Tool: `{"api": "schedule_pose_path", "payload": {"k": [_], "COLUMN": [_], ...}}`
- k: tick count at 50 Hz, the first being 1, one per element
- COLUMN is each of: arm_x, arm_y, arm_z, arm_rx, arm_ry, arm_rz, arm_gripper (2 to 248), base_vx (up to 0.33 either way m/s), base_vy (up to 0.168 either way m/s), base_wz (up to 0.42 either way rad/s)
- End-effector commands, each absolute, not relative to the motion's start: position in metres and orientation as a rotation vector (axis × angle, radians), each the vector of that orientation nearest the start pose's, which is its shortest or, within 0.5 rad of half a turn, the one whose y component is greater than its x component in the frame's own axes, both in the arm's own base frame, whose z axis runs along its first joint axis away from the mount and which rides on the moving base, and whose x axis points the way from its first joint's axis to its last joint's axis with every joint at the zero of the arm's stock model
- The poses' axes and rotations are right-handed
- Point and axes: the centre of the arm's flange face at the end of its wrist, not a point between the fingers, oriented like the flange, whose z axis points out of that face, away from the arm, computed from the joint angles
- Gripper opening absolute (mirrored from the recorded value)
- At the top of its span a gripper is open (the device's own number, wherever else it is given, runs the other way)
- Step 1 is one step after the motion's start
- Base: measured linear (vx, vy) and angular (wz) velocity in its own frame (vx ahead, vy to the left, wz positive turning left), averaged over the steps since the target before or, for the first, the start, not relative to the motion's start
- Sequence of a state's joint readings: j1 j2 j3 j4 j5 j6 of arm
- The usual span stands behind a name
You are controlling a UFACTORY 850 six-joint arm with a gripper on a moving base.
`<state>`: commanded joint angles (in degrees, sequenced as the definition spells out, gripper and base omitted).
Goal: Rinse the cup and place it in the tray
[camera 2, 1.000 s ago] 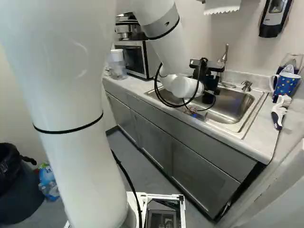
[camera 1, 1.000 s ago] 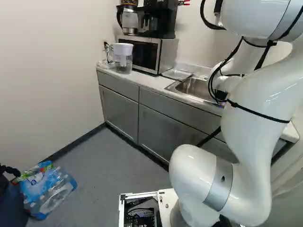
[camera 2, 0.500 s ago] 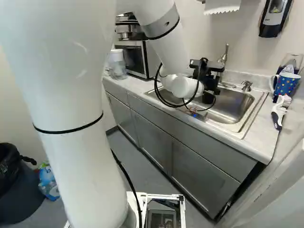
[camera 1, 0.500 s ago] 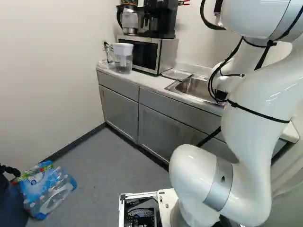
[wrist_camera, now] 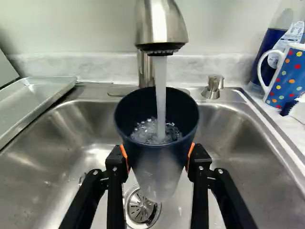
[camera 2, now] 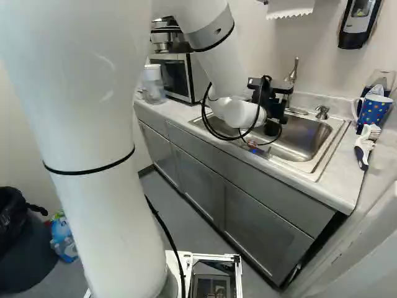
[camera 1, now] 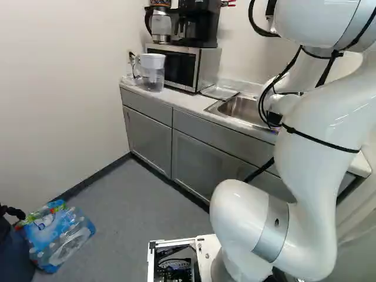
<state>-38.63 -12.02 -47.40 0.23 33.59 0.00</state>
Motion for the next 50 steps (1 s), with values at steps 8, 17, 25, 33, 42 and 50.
{"api": "schedule_pose_path", "payload": {"k": [8, 17, 25, 33, 42, 50], "arm_x": [0.4172, 0.4172, 0.4172, 0.4172, 0.4172, 0.4172], "arm_y": [-0.3336, -0.3336, -0.3336, -0.3336, -0.3336, -0.3336], "arm_z": [0.4527, 0.4527, 0.4527, 0.4527, 0.4527, 0.4527], "arm_rx": [-2.784, -2.784, -2.784, -2.784, -2.784, -2.784], "arm_ry": [0.983, 0.983, 0.983, 0.983, 0.983, 0.983], "arm_rz": [-1.914, -1.914, -1.914, -1.914, -1.914, -1.914], "arm_gripper": [125, 125, 125, 125, 125, 125], "base_vx": [0.0, 0.0, 0.0, 0.0, 0.0, 0.0], "base_vy": [0.0, 0.0, 0.0, 0.0, 0.0, 0.0], "base_wz": [0.0, 0.0, 0.0, 0.0, 0.0, 0.0]}}
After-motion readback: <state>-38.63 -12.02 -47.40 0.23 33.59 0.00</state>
